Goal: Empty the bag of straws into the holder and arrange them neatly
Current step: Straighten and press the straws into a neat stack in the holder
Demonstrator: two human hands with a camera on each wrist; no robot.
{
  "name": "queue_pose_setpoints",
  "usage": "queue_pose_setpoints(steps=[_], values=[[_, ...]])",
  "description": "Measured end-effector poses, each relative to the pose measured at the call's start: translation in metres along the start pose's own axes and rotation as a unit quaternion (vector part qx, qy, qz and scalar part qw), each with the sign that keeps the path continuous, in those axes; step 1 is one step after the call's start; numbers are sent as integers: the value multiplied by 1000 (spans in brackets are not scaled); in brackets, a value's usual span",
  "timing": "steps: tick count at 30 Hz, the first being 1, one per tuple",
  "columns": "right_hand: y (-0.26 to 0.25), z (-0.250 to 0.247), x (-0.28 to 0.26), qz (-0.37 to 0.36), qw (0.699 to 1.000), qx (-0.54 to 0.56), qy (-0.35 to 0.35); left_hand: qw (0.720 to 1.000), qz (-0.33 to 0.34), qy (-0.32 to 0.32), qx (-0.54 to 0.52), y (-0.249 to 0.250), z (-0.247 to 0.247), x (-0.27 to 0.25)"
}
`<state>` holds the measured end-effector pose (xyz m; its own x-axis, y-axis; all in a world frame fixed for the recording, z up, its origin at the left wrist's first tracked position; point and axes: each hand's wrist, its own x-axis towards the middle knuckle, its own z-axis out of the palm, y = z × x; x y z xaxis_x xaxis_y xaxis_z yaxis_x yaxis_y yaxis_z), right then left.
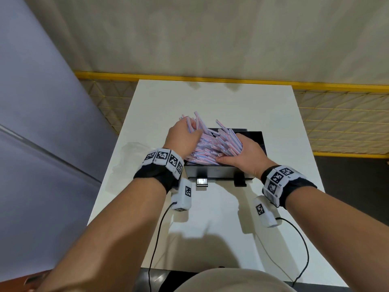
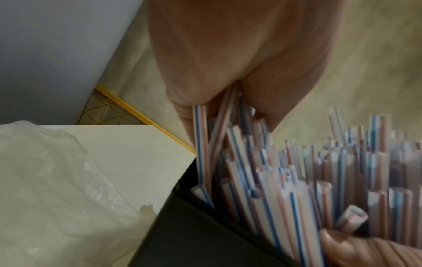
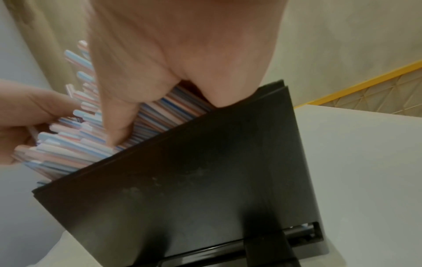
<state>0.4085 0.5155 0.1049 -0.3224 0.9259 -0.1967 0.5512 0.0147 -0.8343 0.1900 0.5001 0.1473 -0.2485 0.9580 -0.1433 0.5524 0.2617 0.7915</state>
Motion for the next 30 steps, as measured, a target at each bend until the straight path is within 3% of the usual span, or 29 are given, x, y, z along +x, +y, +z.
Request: queue_pose_setpoints(steps=[4, 11, 20, 25, 30], values=[[-5, -2, -2, -10, 1000, 23, 9, 999, 16, 29, -18, -2, -1, 2], [-17, -18, 4, -10, 1000, 21, 18, 986, 1, 61, -155, 2, 0, 5], [2, -16, 1, -21, 993, -110, -34, 984, -31, -1, -173, -8, 2, -4], [4, -20, 7, -30, 981, -189, -22, 989, 12, 55, -139, -10, -14, -9], [4, -17, 4, -3, 987, -159, -14, 984, 3, 121, -130, -20, -20, -13]])
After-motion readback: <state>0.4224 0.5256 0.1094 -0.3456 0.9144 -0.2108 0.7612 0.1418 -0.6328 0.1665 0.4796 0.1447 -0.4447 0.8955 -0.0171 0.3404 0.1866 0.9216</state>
